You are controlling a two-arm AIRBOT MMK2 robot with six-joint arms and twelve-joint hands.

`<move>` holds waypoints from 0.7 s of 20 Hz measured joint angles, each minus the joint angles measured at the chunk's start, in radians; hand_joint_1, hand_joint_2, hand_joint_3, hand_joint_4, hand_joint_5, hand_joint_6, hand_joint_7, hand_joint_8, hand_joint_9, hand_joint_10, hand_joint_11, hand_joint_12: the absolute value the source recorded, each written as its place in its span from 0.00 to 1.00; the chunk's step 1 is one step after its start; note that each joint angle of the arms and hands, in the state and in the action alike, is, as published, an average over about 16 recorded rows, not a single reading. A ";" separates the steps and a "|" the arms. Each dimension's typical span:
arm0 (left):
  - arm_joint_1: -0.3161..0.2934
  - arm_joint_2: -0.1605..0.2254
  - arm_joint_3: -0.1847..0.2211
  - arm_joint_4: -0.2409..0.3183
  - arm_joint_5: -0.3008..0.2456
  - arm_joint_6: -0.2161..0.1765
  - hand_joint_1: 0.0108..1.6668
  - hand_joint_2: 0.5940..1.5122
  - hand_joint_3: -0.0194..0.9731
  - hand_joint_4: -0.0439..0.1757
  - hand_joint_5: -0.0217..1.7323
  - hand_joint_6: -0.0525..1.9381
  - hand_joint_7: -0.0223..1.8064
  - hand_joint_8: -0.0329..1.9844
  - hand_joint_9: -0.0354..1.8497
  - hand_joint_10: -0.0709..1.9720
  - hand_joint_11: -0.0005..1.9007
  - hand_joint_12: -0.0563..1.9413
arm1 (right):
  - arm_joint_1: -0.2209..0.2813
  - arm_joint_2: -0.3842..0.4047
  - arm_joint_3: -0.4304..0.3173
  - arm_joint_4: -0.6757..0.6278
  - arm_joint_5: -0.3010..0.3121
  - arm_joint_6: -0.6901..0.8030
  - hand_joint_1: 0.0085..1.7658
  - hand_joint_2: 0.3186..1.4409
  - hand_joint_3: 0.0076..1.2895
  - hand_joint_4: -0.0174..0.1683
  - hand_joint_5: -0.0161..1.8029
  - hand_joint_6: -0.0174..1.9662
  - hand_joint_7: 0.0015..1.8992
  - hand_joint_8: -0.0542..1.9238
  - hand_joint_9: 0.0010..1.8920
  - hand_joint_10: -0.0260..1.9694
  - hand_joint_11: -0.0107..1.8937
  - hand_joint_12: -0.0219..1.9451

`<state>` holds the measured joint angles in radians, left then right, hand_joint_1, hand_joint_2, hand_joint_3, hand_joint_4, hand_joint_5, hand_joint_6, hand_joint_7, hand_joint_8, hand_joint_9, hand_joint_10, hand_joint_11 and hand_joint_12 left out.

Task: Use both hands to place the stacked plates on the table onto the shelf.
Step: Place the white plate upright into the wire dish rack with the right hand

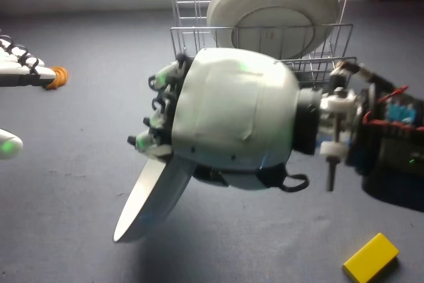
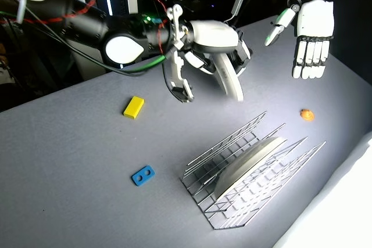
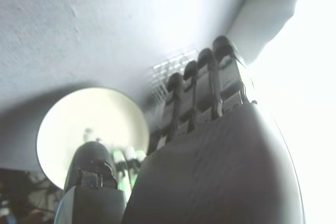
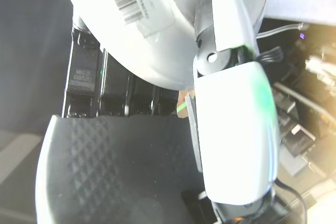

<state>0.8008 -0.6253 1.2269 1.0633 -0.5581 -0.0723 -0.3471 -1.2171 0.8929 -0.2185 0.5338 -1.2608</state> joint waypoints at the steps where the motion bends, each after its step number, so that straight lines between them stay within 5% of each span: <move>1: 0.001 0.000 0.004 0.001 -0.016 0.008 0.00 0.60 0.03 0.22 0.08 0.03 0.07 0.02 0.07 0.04 0.01 0.18 | 0.013 0.019 -0.015 0.016 -0.003 0.004 0.68 0.63 0.00 0.07 0.49 0.56 0.56 0.50 0.57 0.36 0.41 0.71; 14: 0.052 0.000 0.055 0.062 -0.312 0.148 0.00 0.60 0.03 0.22 0.08 0.03 0.07 0.02 0.07 0.04 0.01 0.16 | 0.192 0.169 -0.073 0.305 -0.113 0.202 0.68 0.63 0.00 0.08 0.52 0.50 0.56 0.48 0.56 0.37 0.41 0.73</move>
<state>0.8526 -0.6253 1.2822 1.1253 -0.8698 0.0757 -0.1550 -1.0476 0.8196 0.0861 0.4206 -1.0588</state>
